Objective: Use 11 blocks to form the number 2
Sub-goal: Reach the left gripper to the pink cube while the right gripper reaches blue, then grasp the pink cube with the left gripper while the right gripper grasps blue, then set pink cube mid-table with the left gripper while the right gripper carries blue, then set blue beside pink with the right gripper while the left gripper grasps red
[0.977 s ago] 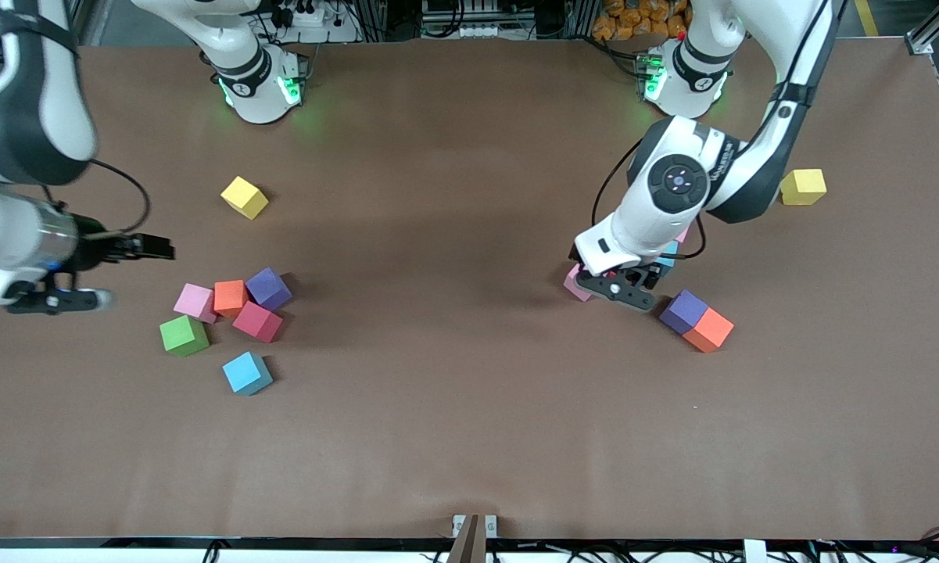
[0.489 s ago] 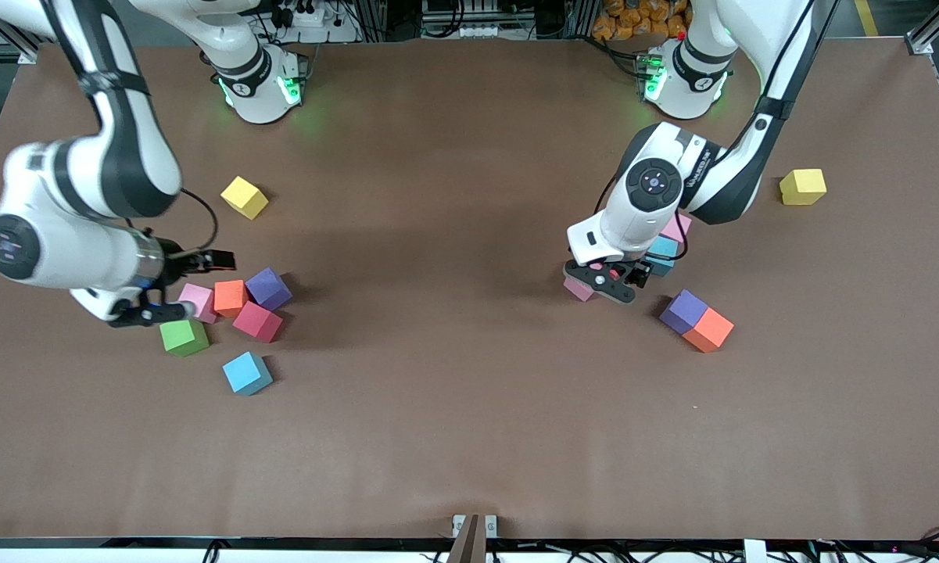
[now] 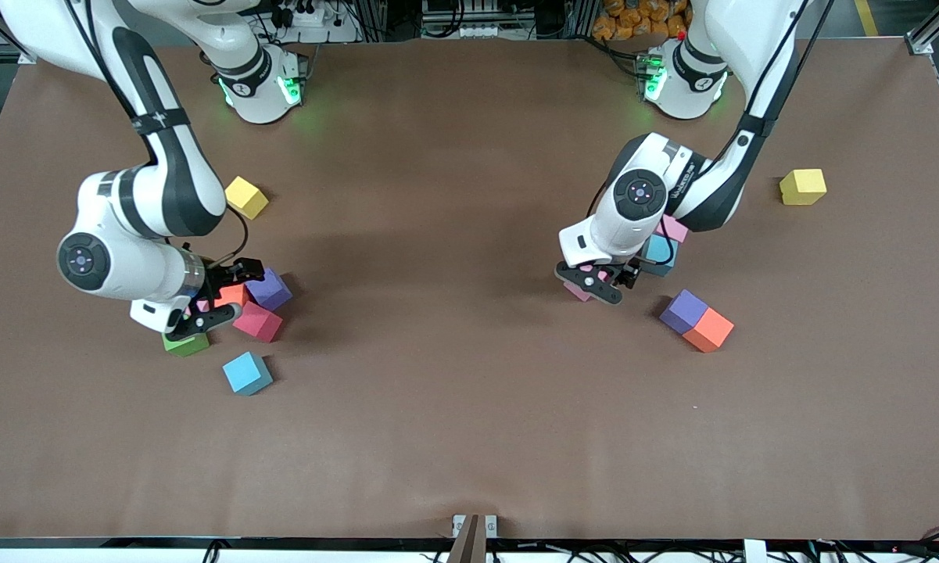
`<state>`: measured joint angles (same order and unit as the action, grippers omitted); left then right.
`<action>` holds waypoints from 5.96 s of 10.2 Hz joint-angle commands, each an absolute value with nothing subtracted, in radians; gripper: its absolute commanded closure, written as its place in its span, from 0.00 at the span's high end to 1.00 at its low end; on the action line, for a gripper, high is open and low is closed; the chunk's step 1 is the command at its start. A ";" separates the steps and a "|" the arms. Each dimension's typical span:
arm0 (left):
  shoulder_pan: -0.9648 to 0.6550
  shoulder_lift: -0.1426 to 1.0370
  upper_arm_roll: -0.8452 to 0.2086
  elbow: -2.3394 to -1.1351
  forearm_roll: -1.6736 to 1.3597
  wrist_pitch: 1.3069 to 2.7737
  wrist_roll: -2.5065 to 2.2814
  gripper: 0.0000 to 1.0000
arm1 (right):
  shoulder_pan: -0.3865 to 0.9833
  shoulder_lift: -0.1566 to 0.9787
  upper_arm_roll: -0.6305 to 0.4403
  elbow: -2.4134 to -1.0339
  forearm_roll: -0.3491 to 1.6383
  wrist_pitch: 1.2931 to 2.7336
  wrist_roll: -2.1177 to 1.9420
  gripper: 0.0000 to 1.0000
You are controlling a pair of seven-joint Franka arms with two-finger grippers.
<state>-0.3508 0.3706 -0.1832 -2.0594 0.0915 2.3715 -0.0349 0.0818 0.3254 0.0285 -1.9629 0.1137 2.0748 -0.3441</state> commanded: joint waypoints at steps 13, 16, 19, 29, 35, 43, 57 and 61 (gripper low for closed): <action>-0.403 0.433 -0.183 -2.122 0.123 2.560 -0.061 0.00 | 0.081 0.397 0.049 -2.192 0.222 2.494 -0.615 1.00; -0.465 0.413 -0.193 -2.123 0.124 2.557 -0.237 0.00 | 0.089 0.400 0.069 -2.200 0.379 2.490 -0.614 1.00; -0.471 0.367 -0.364 -2.123 0.121 2.488 -0.774 0.00 | 0.106 0.400 0.071 -2.217 0.465 2.487 -0.607 1.00; -0.567 0.420 -0.591 -2.115 0.124 2.439 -1.278 0.00 | 0.120 0.388 0.071 -2.191 0.479 2.456 -0.604 0.28; -0.620 0.515 -0.580 -2.099 0.202 2.460 -1.267 0.00 | 0.199 0.324 0.072 -2.129 0.465 2.352 -0.385 0.27; -0.621 0.560 -0.558 -2.048 0.178 2.464 -1.342 0.04 | 0.230 0.121 0.101 -2.154 0.305 2.174 0.004 0.27; -0.335 0.258 -0.549 -2.094 0.192 2.201 -1.119 1.00 | 0.462 0.112 0.107 -2.256 0.186 2.296 -0.582 0.20; -0.261 0.262 -0.382 -2.089 0.261 2.212 -0.773 1.00 | 0.639 0.138 0.106 -2.293 0.187 2.377 -0.715 0.12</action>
